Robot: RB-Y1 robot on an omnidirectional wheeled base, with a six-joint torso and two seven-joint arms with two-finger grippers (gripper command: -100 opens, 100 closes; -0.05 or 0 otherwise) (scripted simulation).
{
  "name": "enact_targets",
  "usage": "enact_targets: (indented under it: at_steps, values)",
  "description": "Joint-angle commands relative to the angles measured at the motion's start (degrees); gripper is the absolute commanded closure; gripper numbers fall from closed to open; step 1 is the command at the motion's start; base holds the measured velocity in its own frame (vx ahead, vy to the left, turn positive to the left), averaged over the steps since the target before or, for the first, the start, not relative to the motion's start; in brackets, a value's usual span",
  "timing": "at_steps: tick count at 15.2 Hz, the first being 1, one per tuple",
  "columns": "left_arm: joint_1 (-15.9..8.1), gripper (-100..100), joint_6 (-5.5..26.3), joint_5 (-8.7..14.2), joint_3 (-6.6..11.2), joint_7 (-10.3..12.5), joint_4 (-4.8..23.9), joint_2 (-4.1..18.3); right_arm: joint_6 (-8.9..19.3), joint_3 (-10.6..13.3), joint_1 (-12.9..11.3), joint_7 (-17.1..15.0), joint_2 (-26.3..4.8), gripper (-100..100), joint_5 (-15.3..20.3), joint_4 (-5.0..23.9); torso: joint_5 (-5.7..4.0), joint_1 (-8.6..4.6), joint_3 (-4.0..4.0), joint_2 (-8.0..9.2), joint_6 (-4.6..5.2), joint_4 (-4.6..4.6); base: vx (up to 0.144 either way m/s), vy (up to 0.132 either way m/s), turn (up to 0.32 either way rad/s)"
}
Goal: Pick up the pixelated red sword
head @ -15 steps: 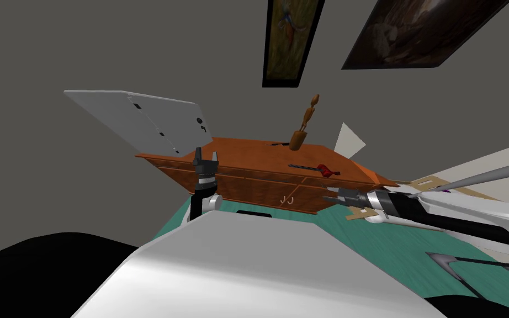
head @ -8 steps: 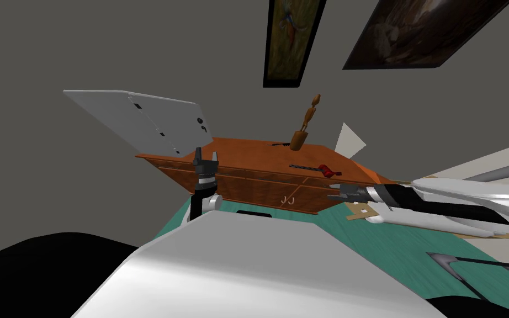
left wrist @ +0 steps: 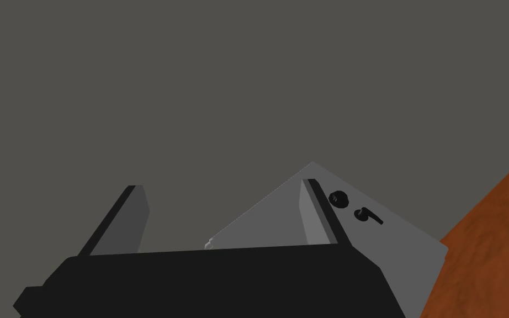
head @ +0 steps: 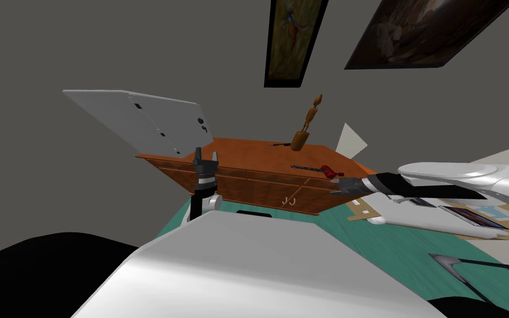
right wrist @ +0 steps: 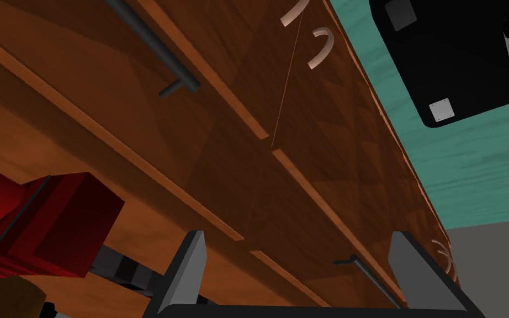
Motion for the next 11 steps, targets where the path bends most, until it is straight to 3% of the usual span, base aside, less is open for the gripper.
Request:
enact_targets:
  at_steps: [1, 3, 4, 6, 11]
  values:
    - [0.00, 0, 0.00, 0.00, 0.00, 0.00, 0.00, 0.00, 0.07, -0.56, 0.77, 0.17, -2.86, -100, 1.62, 2.08, 0.00, 0.00, 0.00, 0.00, 0.00, 0.00, 0.025, 0.021, 0.011]
    - [0.00, 0, 0.00, 0.00, 0.00, 0.00, 0.00, 0.00, 0.07, -0.56, 0.77, 0.17, -4.67, -100, 1.62, 2.08, 0.00, 0.01, -0.03, -0.05, -0.01, -0.02, 0.024, 0.019, 0.008]
    - [0.00, 0, 0.00, 0.00, 0.00, 0.00, 0.00, 0.00, 0.11, -1.07, 1.61, 0.45, -6.76, -100, 2.45, 3.75, 0.00, 0.01, -0.02, -0.04, 0.01, -0.01, 0.024, 0.022, 0.015]
    - [0.00, 0, 0.00, 0.00, 0.00, 0.00, 0.00, 0.00, 0.11, -1.07, 1.61, 0.45, -7.70, -100, 2.45, 3.75, 0.00, 0.02, -0.03, -0.05, 0.00, -0.01, 0.021, 0.018, 0.008]
    - [0.00, 0, 0.00, 0.00, 0.00, 0.00, 0.00, 0.00, 0.43, -2.33, 3.96, 1.13, -14.90, -100, 4.60, 8.05, 0.00, 0.00, -0.05, -0.09, 0.00, -0.02, 0.031, 0.016, 0.020]
